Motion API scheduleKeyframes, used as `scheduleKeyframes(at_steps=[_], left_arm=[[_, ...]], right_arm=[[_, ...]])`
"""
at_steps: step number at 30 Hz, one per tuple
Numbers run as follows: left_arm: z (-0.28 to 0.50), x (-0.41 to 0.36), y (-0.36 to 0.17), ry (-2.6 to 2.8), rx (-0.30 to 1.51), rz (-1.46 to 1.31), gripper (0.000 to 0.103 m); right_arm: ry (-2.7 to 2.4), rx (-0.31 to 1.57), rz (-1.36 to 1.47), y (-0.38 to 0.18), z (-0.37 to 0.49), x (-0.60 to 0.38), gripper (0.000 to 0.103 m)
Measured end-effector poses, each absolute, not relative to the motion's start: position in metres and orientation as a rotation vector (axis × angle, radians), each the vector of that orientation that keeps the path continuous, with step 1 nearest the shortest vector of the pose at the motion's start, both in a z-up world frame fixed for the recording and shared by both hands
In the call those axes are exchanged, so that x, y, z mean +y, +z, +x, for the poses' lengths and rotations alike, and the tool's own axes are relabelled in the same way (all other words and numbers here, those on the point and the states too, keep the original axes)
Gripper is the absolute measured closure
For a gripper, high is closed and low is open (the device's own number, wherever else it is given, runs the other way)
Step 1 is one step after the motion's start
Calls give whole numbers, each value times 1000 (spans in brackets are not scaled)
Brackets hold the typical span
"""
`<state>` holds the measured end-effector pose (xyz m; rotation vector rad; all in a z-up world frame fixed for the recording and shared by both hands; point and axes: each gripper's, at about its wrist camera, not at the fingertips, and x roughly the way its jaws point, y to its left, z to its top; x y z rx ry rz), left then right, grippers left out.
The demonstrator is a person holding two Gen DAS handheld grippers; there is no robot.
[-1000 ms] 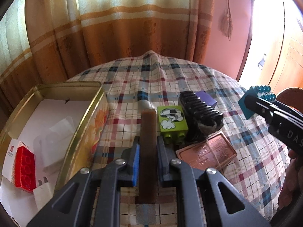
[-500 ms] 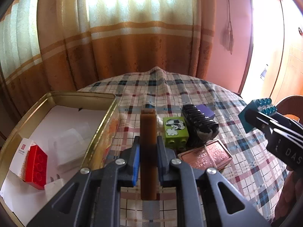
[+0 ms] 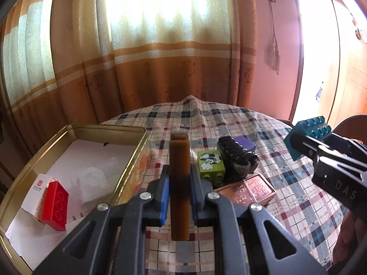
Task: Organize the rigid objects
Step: 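Lift and carry the comb and Duplo brick toward the gold tray with both grippers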
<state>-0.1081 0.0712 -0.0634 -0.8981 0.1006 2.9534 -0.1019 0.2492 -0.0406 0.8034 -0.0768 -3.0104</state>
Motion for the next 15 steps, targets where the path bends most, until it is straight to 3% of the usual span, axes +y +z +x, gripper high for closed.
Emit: scheduleKeyframes(at_steps=[15], left_arm=[[-109,56,-65,2963,6,-923,90]], right_arm=[[-3003,-8,712,-35,-89,233,35]])
